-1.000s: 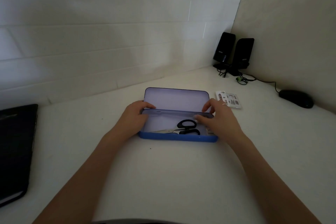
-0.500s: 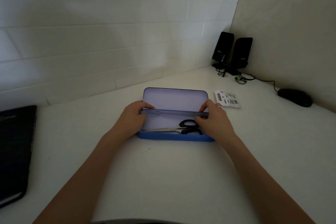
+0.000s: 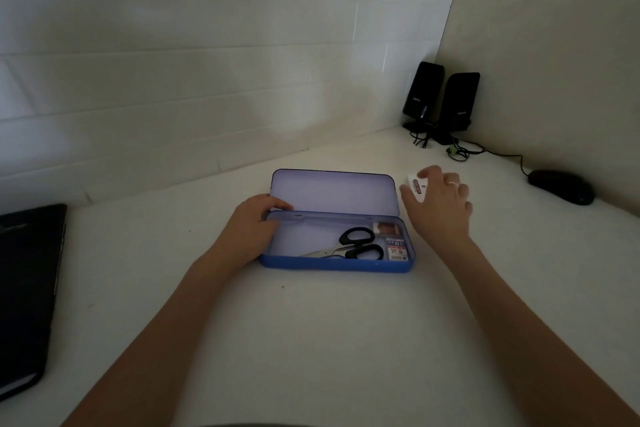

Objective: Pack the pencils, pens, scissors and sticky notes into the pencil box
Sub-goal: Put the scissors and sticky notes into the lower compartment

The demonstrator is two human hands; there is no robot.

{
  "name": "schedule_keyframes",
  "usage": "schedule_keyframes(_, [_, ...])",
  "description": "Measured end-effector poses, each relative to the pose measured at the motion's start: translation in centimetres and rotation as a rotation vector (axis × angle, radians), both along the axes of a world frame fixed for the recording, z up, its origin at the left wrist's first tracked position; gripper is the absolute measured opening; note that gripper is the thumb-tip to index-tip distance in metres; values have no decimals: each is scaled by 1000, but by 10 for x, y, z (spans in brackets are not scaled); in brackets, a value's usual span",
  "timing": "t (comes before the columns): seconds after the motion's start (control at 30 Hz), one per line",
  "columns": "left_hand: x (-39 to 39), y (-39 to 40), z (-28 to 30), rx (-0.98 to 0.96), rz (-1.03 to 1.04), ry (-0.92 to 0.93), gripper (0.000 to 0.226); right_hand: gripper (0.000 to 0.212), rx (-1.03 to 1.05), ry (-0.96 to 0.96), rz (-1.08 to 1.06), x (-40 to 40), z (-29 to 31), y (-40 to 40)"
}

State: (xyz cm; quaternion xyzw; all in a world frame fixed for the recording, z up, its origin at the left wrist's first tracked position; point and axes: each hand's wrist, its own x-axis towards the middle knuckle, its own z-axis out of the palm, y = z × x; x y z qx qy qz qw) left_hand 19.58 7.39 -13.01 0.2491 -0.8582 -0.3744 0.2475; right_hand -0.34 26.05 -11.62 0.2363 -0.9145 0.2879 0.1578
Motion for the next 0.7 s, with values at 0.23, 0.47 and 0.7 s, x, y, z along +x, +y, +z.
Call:
schedule_keyframes(0.23, [0, -5, -3, 55, -44, -14, 35, 90, 171, -351, -82, -51, -16, -14])
schedule_keyframes(0.47, [2, -13, -3, 21, -163, -228, 80, 59, 56, -199, -107, -45, -26, -10])
schedule_keyframes(0.7, [2, -18, -7, -65, -202, -363, 97, 58, -279, -262, -79, -35, -10, -4])
